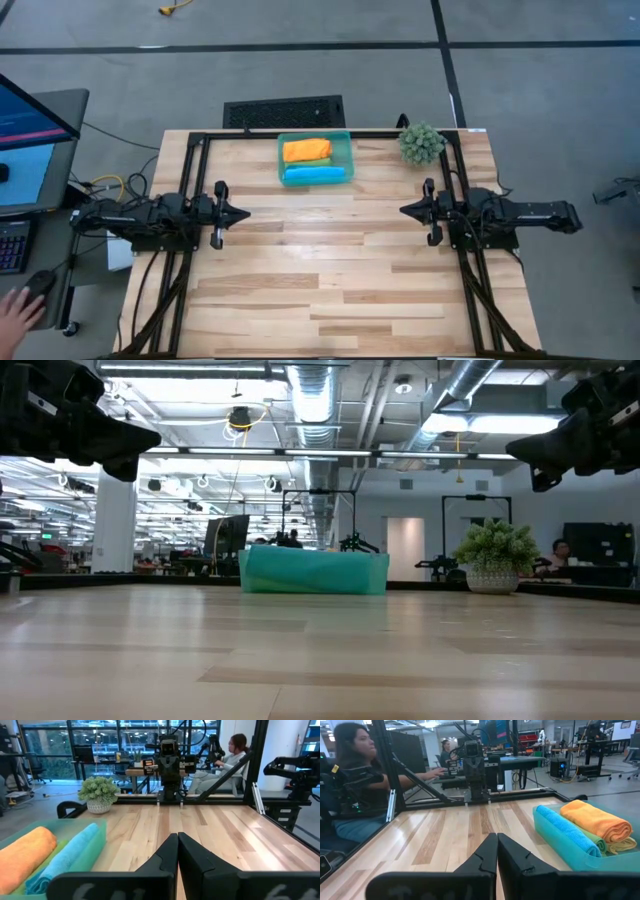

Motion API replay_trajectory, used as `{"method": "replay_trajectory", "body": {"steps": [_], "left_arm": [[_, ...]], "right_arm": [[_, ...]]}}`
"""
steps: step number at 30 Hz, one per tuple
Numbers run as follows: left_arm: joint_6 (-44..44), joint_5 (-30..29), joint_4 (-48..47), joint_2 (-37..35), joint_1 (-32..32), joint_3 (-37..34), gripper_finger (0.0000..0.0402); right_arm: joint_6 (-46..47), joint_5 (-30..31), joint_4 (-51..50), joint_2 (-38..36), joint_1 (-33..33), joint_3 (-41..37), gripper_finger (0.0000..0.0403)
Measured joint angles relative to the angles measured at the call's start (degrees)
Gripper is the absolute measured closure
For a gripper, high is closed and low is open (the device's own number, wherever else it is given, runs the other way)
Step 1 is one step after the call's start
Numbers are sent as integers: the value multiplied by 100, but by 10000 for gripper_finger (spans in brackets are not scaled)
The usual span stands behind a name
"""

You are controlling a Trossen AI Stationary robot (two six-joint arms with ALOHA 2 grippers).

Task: Roll microfiber towels into tight, uniform cylinder then place into a basket
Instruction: Return to Home Position

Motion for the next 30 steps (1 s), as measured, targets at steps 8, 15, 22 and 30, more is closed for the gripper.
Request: {"method": "replay_trajectory", "body": {"steps": [8, 15, 22, 30], "left_arm": [[-21, 0, 0, -2, 0, 0, 401], [-45, 0, 0, -1, -2, -1, 401], [-54, -1, 0, 0, 0, 0, 401], [-63, 0, 0, 0, 0, -2, 401]], "right_arm": [[-1, -2, 0, 0, -1, 0, 372], [0, 0, 0, 0, -1, 0, 370], [0, 0, -2, 0, -1, 0, 371], [-2, -2, 0, 0, -1, 0, 370]]}}
